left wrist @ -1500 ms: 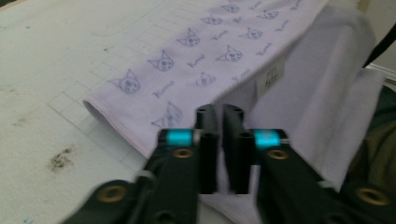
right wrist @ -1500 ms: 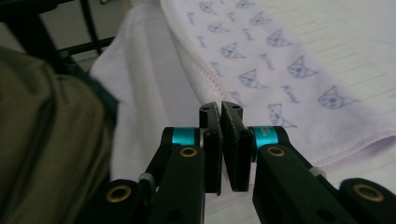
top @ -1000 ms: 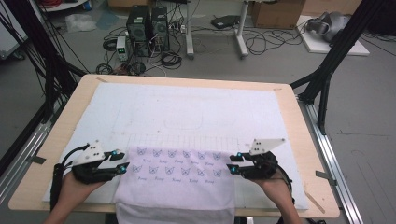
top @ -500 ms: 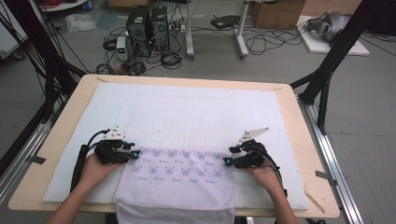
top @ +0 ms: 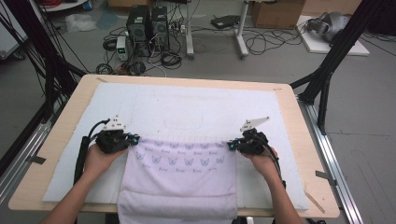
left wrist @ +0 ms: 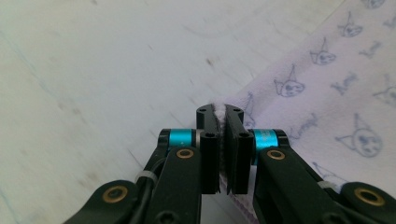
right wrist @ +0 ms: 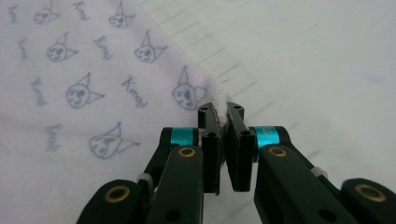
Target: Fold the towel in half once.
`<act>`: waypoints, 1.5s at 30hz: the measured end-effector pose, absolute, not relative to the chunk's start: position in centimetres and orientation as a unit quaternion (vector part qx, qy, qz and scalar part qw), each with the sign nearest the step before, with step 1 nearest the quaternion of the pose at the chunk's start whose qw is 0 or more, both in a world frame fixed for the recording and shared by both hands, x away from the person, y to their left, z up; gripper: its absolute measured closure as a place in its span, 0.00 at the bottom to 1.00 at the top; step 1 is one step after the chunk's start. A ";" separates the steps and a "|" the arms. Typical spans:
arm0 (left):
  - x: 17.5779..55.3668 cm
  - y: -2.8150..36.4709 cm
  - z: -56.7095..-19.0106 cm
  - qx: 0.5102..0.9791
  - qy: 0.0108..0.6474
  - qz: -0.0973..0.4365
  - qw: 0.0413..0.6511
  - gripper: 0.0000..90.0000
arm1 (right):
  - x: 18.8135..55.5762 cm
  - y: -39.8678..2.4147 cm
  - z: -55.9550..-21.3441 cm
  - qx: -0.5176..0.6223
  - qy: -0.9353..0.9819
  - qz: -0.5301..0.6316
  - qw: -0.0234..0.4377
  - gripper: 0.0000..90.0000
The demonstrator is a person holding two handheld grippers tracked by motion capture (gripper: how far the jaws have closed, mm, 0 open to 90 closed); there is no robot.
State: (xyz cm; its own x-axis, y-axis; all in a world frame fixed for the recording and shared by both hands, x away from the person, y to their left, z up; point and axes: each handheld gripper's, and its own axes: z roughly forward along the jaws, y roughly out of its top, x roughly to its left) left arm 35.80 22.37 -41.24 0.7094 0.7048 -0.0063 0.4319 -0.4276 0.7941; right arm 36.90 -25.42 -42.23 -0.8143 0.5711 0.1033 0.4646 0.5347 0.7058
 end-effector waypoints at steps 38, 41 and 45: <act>40.4 22.4 -41.3 0.834 0.342 0.162 0.401 0.70 | 40.7 -26.2 -41.1 0.326 0.850 0.402 0.093 0.60; 39.9 22.0 -42.6 0.840 0.332 0.143 0.404 0.71 | 40.2 -25.6 -42.5 0.312 0.859 0.396 0.084 0.60; 40.0 21.1 -43.7 0.860 0.317 0.120 0.382 0.66 | 39.9 -24.9 -43.7 0.301 0.866 0.393 0.073 0.61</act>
